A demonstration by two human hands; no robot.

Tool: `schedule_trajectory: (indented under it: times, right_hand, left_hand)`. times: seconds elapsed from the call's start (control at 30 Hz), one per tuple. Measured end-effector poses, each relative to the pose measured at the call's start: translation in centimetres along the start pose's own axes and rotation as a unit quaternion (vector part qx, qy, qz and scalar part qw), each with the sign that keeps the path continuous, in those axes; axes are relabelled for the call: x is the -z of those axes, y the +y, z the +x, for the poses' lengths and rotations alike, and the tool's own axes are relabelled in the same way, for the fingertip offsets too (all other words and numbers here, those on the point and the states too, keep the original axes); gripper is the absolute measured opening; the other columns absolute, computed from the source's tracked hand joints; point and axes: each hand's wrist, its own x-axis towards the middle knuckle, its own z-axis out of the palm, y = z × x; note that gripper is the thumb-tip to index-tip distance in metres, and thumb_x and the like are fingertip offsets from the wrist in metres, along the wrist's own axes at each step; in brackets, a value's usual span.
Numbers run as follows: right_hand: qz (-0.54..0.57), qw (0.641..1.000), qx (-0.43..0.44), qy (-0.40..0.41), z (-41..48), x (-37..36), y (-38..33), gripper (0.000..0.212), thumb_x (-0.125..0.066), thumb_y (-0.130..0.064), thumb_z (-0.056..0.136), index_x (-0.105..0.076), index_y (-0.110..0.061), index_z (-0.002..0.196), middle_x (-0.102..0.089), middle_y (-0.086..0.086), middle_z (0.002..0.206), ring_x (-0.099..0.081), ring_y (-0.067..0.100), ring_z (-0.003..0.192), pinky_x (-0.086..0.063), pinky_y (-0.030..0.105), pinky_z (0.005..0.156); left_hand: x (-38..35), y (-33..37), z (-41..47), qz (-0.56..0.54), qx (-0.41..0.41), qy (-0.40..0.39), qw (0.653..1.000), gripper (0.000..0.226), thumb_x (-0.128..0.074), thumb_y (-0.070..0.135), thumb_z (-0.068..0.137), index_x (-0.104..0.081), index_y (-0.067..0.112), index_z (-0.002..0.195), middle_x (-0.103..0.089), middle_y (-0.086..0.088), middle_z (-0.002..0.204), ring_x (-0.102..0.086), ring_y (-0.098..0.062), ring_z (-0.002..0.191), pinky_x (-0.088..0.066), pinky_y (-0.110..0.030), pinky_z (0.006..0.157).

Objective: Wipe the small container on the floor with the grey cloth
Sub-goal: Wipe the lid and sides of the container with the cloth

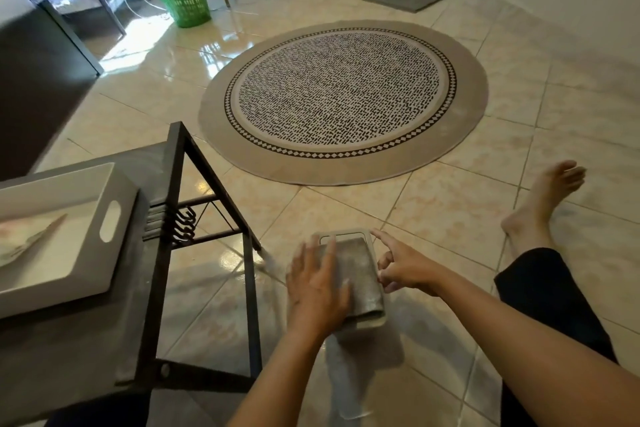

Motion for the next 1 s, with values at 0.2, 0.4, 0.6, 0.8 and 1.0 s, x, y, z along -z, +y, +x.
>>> schedule_trajectory:
  times: [0.2,0.4,0.6,0.8,1.0]
  right_hand:
    - [-0.08,0.996,0.014,-0.023,0.3,0.4,-1.3,0.104,-0.063,0.017,0.076,-0.019,-0.031,0.156,-0.053,0.018,0.091,-0.061,0.026,0.08,-0.06,0.052,0.079]
    - [-0.089,0.995,0.016,-0.044,0.9,0.6,-1.2,0.106,-0.066,0.016,0.074,-0.019,-0.031,0.156,-0.051,0.013,0.093,-0.061,0.025,0.082,-0.061,0.051,0.08]
    - [-0.078,0.996,0.011,-0.052,1.4,0.8,-1.4,0.112,-0.067,0.018,0.074,-0.01,-0.032,0.157,-0.053,0.013,0.093,-0.064,0.024,0.082,-0.063,0.045,0.076]
    - [-0.052,0.997,0.018,-0.05,1.6,0.8,-1.3,0.107,-0.064,0.019,0.077,-0.011,-0.027,0.158,-0.054,0.016,0.09,-0.064,0.024,0.08,-0.063,0.043,0.076]
    - [-0.022,0.998,0.016,-0.059,1.8,0.8,-1.1,0.101,-0.057,0.024,0.077,-0.016,-0.023,0.156,-0.052,0.017,0.085,-0.063,0.021,0.071,-0.063,0.034,0.064]
  left_hand:
    - [-2.7,0.2,0.7,0.062,-0.076,-0.097,0.99,0.07,-0.019,0.064,0.092,0.01,0.045,0.152,0.029,0.014,0.157,0.034,-0.016,0.143,0.011,-0.048,0.118]
    - [-3.0,-0.3,1.0,0.092,-0.081,-0.101,0.987,0.074,-0.018,0.065,0.091,0.009,0.038,0.155,0.023,0.01,0.16,0.027,-0.019,0.147,0.019,-0.042,0.116]
    - [-3.4,0.4,1.2,0.09,-0.086,-0.103,0.987,0.072,-0.012,0.061,0.093,0.012,0.034,0.155,0.024,0.008,0.161,0.035,-0.019,0.144,0.025,-0.042,0.113]
    - [-3.3,0.7,2.4,0.098,-0.072,-0.098,0.988,0.068,-0.01,0.054,0.097,0.012,0.028,0.156,0.022,0.002,0.163,0.03,-0.022,0.146,0.019,-0.047,0.118]
    - [-4.0,1.6,2.0,0.1,-0.078,-0.1,0.987,0.067,-0.009,0.053,0.097,0.015,0.03,0.155,0.025,0.003,0.162,0.033,-0.022,0.145,0.017,-0.049,0.119]
